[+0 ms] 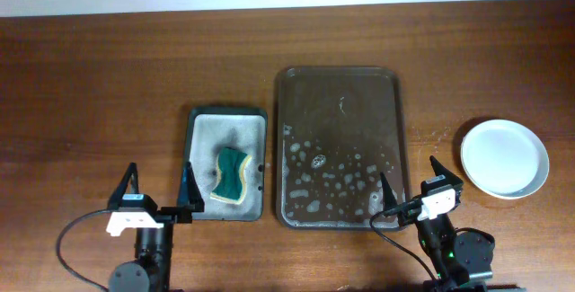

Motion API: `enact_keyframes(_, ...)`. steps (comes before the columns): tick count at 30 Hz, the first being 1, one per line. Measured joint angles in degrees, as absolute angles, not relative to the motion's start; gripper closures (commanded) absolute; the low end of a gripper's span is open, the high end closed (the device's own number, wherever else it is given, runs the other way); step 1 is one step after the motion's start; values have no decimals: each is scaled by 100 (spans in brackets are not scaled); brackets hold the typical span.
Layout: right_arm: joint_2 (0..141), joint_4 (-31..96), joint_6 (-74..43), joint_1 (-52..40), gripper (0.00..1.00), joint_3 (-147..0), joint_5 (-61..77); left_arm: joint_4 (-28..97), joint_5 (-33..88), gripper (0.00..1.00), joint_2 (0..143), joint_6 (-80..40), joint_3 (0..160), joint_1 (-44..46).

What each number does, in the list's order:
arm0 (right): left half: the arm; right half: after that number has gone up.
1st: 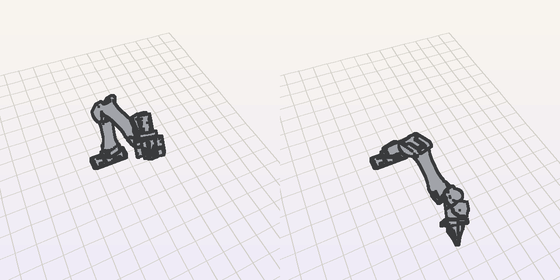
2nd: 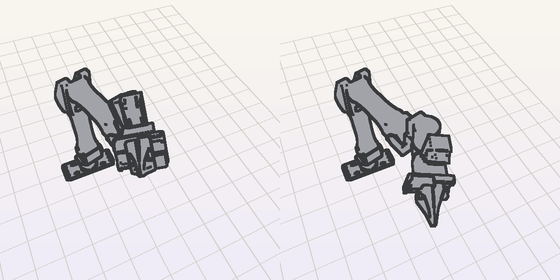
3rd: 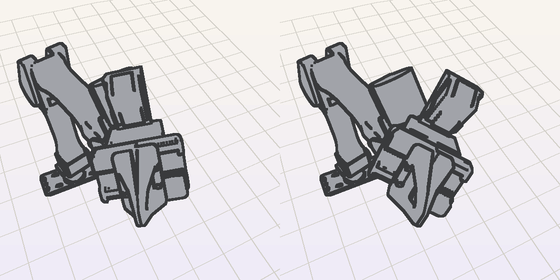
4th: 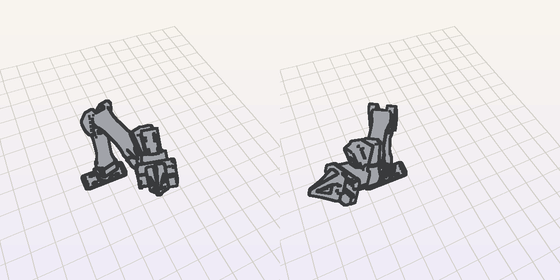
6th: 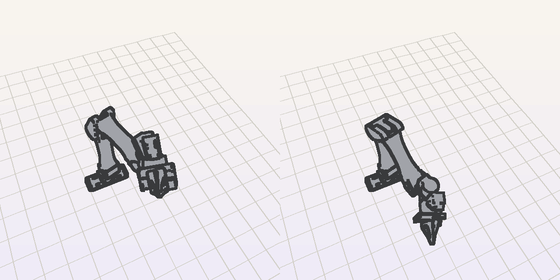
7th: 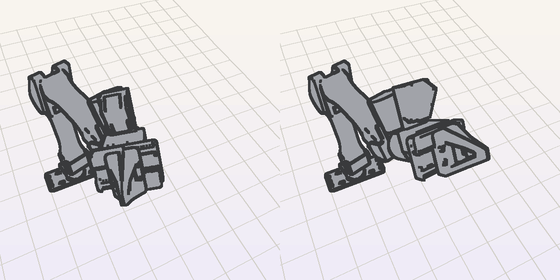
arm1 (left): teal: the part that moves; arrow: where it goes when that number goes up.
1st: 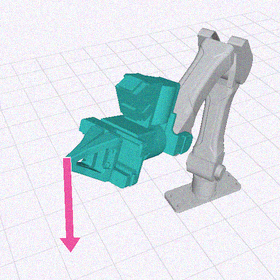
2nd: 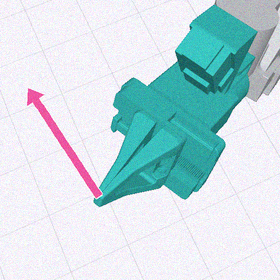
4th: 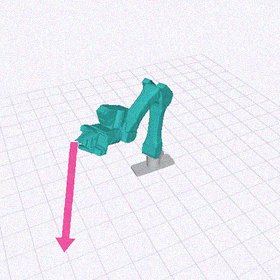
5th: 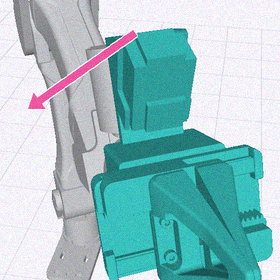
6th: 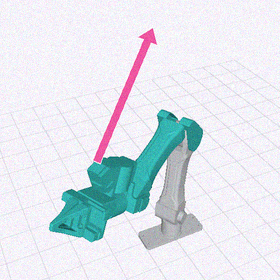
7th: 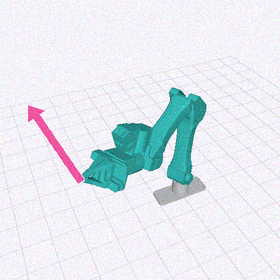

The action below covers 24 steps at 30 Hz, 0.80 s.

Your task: Clean dirty plates on tray and stack at the side

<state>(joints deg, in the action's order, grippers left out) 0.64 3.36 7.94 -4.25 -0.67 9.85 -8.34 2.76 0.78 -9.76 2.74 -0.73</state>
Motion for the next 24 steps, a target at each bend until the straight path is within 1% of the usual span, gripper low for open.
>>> enact_keyframes(8,64,336,794,-425,1,-67,987,-478,-1,0,78,-917,84,-40)
enact_keyframes(13,64,336,797,-425,1,-67,987,454,-43,1,78,-897,73,-40)
enact_keyframes(24,64,336,794,-427,1,-67,987,456,-47,0,95,-897,73,-40)
